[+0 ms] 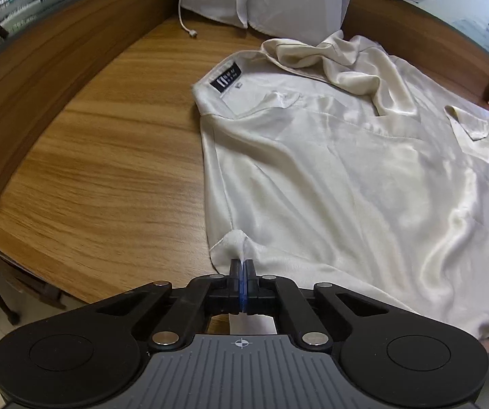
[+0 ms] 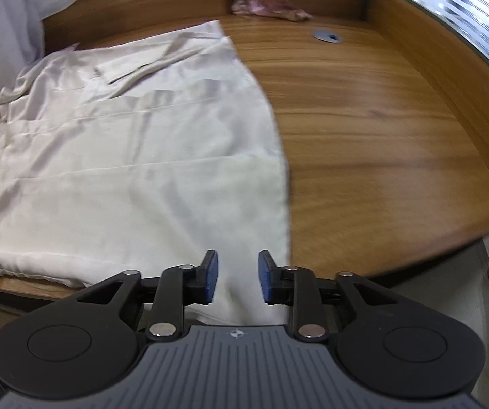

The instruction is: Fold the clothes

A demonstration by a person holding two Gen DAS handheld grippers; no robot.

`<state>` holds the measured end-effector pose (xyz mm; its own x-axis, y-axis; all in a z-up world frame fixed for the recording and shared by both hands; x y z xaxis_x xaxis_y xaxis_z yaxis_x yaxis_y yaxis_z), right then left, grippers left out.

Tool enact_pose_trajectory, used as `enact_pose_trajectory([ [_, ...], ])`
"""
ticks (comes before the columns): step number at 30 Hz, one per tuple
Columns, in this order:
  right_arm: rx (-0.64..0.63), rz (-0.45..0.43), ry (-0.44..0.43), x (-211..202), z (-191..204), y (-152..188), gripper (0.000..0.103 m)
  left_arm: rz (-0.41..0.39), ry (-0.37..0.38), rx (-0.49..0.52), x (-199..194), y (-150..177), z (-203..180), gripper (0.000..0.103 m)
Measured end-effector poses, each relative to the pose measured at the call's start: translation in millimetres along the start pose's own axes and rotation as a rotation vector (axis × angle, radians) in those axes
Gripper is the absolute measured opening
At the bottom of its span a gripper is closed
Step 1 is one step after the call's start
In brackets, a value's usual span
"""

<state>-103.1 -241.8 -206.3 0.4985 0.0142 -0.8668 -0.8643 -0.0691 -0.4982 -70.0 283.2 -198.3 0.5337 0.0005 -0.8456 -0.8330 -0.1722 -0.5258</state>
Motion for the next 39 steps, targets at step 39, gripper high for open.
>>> enact_pose_trajectory([
  [39, -0.078, -0.072, -0.078, 91.0, 111.3, -218.5, 0.032, -0.098, 0.105, 0.036, 58.2, -154.9, -11.2, 0.040],
])
Point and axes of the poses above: each gripper's, at about its wrist camera, not at the fingertips, and x roughly the way its jaws point, z to its left, y to its underside, the point moved 6 cm from there along x, roughly the way its jaws point, and after that the axes turned 5 degrees about y, right-handed, at the moved point
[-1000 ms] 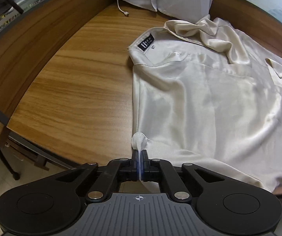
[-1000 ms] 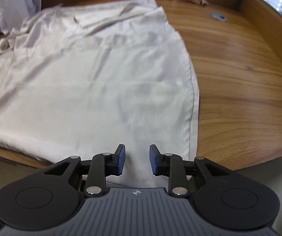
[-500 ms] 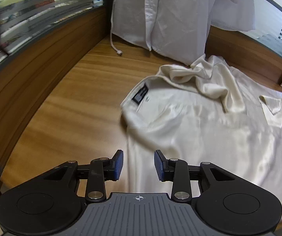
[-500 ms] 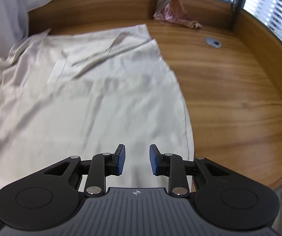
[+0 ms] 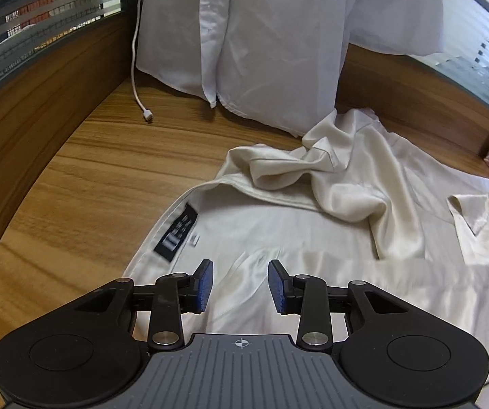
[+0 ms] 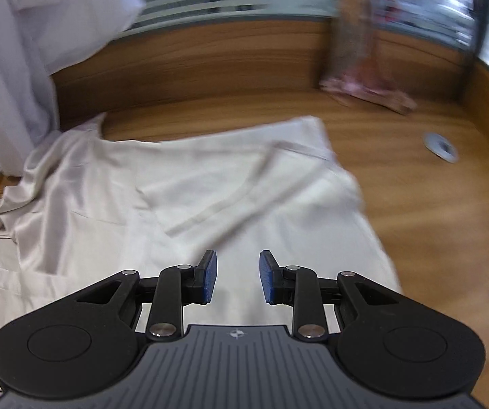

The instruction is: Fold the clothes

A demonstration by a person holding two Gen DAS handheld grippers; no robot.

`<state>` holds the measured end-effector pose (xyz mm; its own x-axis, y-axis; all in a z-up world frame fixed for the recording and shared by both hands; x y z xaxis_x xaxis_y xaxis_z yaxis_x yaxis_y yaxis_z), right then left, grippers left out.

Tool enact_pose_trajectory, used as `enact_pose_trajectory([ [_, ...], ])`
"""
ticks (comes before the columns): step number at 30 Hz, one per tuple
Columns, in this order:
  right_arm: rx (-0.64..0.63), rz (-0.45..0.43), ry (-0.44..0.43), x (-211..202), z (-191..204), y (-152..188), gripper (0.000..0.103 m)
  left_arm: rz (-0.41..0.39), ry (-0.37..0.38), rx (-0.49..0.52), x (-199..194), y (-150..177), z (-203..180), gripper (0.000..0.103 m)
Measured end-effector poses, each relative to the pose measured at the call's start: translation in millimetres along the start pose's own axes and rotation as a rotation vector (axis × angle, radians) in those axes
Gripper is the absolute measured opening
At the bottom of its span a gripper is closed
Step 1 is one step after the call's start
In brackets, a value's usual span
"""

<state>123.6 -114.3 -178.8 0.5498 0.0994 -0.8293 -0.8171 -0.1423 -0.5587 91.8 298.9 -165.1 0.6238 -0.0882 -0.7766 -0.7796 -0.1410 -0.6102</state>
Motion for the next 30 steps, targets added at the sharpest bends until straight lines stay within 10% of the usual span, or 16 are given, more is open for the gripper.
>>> enact_pose_trajectory([
  [10, -0.273, 0.038, -0.101, 73.6, 69.2, -40.6, 0.033, 0.054, -0.031, 0.007, 48.6, -29.3, -19.6, 0.042],
  [24, -0.334, 0.058, -0.116, 93.8, 77.7, -39.6, 0.035, 0.023, -0.013, -0.070, 94.5, -60.7, -22.9, 0.042],
  [30, -0.320, 0.058, -0.126, 92.8, 79.4, -43.7, 0.012, 0.016, -0.032, -0.062, 104.2, -73.8, -18.4, 0.008],
])
Point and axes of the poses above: each gripper's, at about its wrist camera, not at the fingertips, and x roughly the way its jaws point, z to its left, y to its underside, the point moved 6 cm from there along x, roughly the way its jaws point, and after that the axes turned 5 degrees about y, right-handed, at the moved point
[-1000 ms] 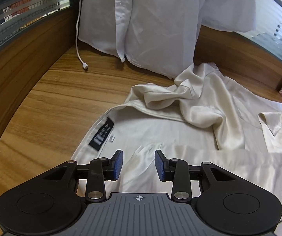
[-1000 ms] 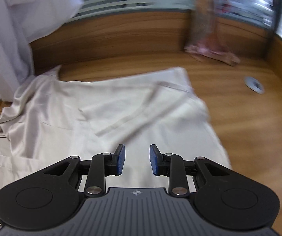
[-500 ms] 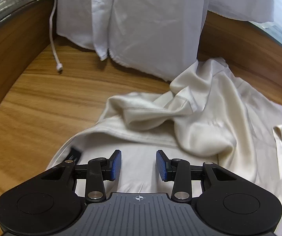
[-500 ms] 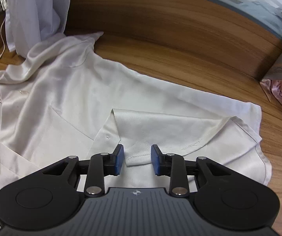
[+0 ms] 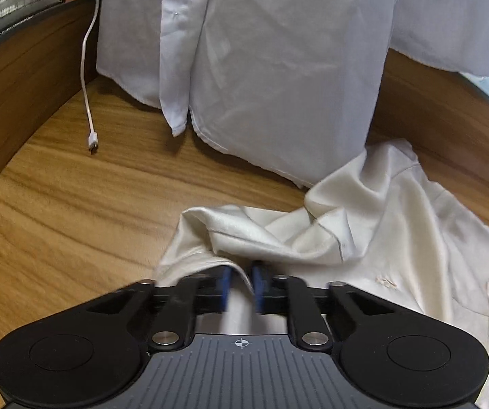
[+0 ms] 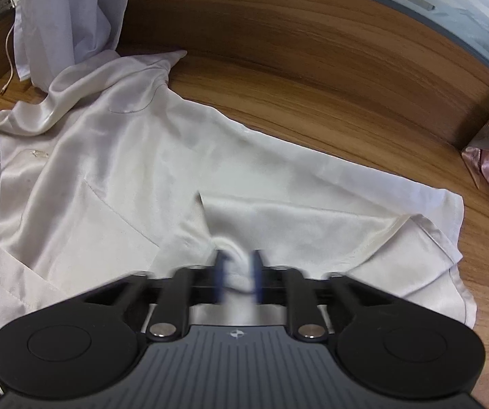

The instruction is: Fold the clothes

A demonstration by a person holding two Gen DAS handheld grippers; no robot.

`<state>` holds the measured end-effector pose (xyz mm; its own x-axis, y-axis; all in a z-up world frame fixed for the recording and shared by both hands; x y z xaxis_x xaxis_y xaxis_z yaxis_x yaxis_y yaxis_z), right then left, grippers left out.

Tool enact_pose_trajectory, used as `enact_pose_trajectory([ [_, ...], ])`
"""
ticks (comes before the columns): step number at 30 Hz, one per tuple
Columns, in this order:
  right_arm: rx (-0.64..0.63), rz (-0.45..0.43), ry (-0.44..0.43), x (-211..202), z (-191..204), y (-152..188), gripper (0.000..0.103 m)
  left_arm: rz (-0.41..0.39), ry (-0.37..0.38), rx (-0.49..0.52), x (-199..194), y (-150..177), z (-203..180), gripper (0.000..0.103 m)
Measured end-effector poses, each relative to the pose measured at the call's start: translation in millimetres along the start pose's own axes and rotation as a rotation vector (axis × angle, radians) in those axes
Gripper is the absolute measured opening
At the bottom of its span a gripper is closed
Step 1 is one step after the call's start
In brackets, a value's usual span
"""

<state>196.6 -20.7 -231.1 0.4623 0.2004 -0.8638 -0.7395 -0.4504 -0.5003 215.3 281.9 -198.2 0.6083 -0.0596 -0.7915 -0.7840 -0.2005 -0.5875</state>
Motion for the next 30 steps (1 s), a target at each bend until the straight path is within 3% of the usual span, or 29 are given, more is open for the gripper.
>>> enact_pose_trajectory([
  [3, 0.039, -0.038, 0.017, -11.3, -7.0, -6.7, 0.011, -0.011, -0.062, 0.022, -0.8, -11.4, 5.7, 0.005],
  [8, 0.090, -0.129, 0.081, -50.6, -35.7, -17.4, 0.011, -0.049, -0.087, -0.025, -13.7, -33.8, 24.1, 0.005],
  [13, 0.164, -0.159, 0.163, -90.1, -78.6, -4.6, 0.009, -0.079, -0.164, -0.004, -23.3, -45.5, 38.2, 0.006],
  [21, 0.285, -0.071, 0.253, -111.6, -122.0, 63.7, 0.009, -0.075, -0.141, -0.044, -30.4, -30.3, 51.1, 0.010],
  [26, 0.344, -0.022, 0.273, -100.3, -124.7, 91.0, 0.009, -0.080, -0.094, -0.030, -41.9, -17.6, 46.7, 0.036],
  [30, 0.419, 0.000, 0.261, -92.5, -124.1, 106.0, 0.011, -0.078, -0.027, -0.053, -52.2, -6.6, 40.7, 0.036],
])
Point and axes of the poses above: each gripper's, at about its wrist camera, not at the fingertips, and x roughly the way its jaws point, z to its left, y to its underside, the point moved 6 cm from there along x, roughly the way its jaws point, and after that the axes turned 5 degrees about y, right-handed, at the moved point
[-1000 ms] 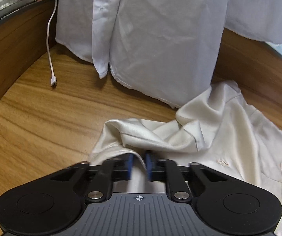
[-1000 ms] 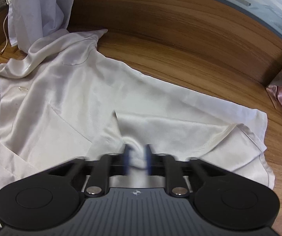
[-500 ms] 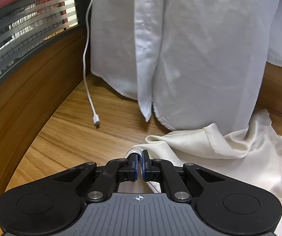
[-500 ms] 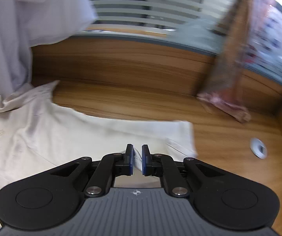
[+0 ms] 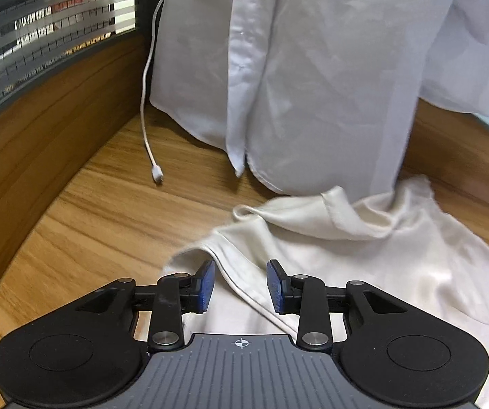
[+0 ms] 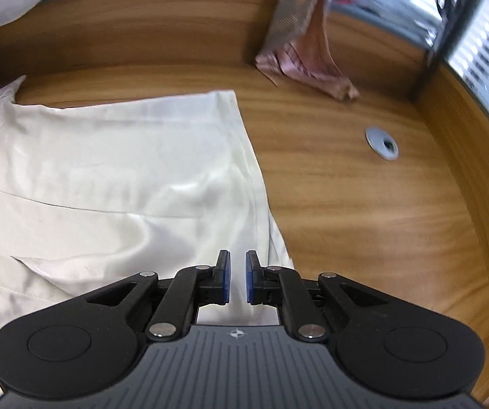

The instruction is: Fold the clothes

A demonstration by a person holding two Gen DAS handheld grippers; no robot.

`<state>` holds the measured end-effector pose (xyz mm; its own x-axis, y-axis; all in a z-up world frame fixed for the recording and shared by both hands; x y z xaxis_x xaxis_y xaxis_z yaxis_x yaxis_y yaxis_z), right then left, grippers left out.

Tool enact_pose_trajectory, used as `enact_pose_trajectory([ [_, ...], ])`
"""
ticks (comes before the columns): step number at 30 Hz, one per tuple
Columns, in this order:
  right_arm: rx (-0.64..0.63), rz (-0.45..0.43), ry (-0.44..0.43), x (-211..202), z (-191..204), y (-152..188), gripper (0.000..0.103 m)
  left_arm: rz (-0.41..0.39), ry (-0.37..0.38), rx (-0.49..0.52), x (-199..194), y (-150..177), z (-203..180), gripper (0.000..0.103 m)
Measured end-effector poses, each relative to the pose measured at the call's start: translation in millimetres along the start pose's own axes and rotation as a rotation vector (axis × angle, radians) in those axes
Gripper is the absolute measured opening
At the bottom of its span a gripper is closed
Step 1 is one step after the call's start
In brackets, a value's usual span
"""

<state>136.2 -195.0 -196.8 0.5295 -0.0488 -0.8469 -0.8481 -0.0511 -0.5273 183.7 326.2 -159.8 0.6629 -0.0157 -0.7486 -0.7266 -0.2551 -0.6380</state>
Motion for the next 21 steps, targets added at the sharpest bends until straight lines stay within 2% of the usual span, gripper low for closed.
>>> enact_pose_trajectory([
  [3, 0.053, 0.025, -0.004, 6.1, -2.6, 10.8, 0.011, 0.023, 0.034, -0.041, -0.2, 12.0, -3.7, 0.036],
  [8, 0.144, 0.063, -0.010, 15.2, -6.1, 27.4, 0.013, 0.080, 0.045, -0.070, 12.4, 30.0, -10.9, 0.037],
  [9, 0.173, 0.069, -0.011, 16.0, -6.8, 29.6, 0.015, 0.085, 0.046, -0.078, 14.9, 31.8, -11.4, 0.037],
  [11, 0.243, 0.078, -0.019, 17.1, -10.0, 33.9, 0.024, 0.092, 0.048, -0.091, 19.6, 35.3, -12.5, 0.038],
  [15, 0.365, 0.078, -0.033, 18.5, -16.5, 37.7, 0.025, 0.076, 0.042, -0.059, 22.7, 35.0, -19.6, 0.041],
  [19, 0.442, 0.079, -0.042, 22.2, -17.5, 34.7, 0.026, 0.071, 0.040, -0.038, 26.1, 32.7, -27.8, 0.038],
  [21, 0.478, 0.085, -0.051, 25.0, -15.8, 31.6, 0.031, 0.068, 0.041, -0.024, 28.5, 31.9, -32.5, 0.035],
])
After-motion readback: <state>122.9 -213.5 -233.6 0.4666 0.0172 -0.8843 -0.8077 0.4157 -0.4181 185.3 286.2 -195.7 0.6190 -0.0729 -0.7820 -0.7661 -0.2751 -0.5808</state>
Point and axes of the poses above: each gripper's, at about its wrist camera, not at the fingertips, and x roughly the way its jaws point, z to its left, y to its underside, the point moved 6 cm from there along x, roughly the way its jaws point, and after that the axes turned 5 degrees about y, right-handed, at the moved point
